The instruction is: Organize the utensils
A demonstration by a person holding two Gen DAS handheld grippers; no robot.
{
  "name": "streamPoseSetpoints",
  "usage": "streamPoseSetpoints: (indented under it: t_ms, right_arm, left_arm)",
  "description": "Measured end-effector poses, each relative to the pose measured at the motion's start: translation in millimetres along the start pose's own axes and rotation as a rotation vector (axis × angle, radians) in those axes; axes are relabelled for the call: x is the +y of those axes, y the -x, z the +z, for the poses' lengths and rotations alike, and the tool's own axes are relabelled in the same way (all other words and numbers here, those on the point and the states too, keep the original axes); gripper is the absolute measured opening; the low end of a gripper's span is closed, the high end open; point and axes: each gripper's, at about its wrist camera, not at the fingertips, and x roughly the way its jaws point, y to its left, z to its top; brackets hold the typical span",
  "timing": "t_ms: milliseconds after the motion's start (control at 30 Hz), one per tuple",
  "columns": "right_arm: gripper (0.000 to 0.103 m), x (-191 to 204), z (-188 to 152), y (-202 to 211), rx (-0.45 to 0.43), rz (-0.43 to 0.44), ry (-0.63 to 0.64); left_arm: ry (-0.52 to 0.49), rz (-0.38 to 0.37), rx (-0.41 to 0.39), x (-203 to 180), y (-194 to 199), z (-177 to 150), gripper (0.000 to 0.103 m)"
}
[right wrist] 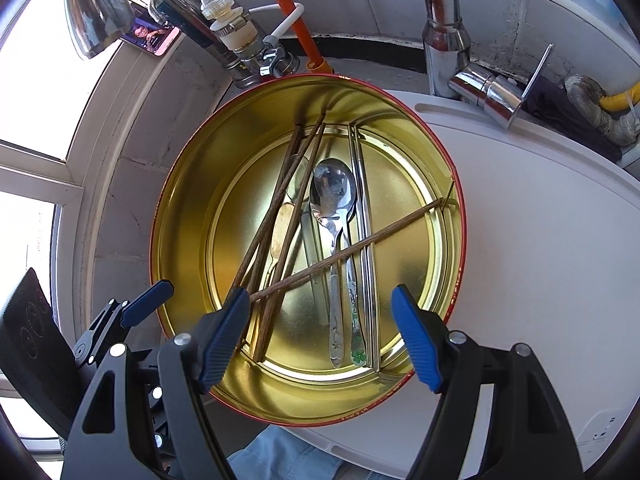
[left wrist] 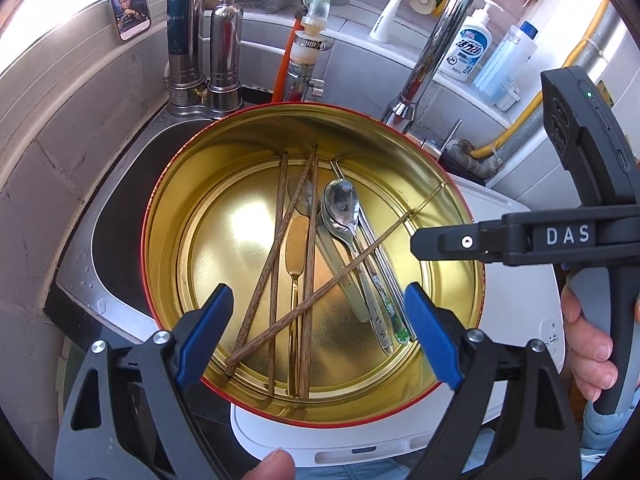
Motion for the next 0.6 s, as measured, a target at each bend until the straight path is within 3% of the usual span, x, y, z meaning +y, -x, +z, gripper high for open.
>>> streamPoseSetpoints:
  t_ms: [167,367,600]
  right_arm:
    - [0.075,-1.9,-3.2,5.3,-0.008,0.007,0.003]
    - [0.075,-1.2,-2.8,7.2,-0.015,0.01,0.004]
    - [0.075,-4.1,-3.1,9.0,-0.026,0.016,-0.002]
  left_arm:
    - [-0.016,0.008,-0.072,-4.2,4.9,0.7,0.088]
    - [0.037,-0.014,-0.105,3.3,5.1,-5.6,0.088]
    - [0.009,0.009,-0.103,1.7,7.6,-6.2,0.088]
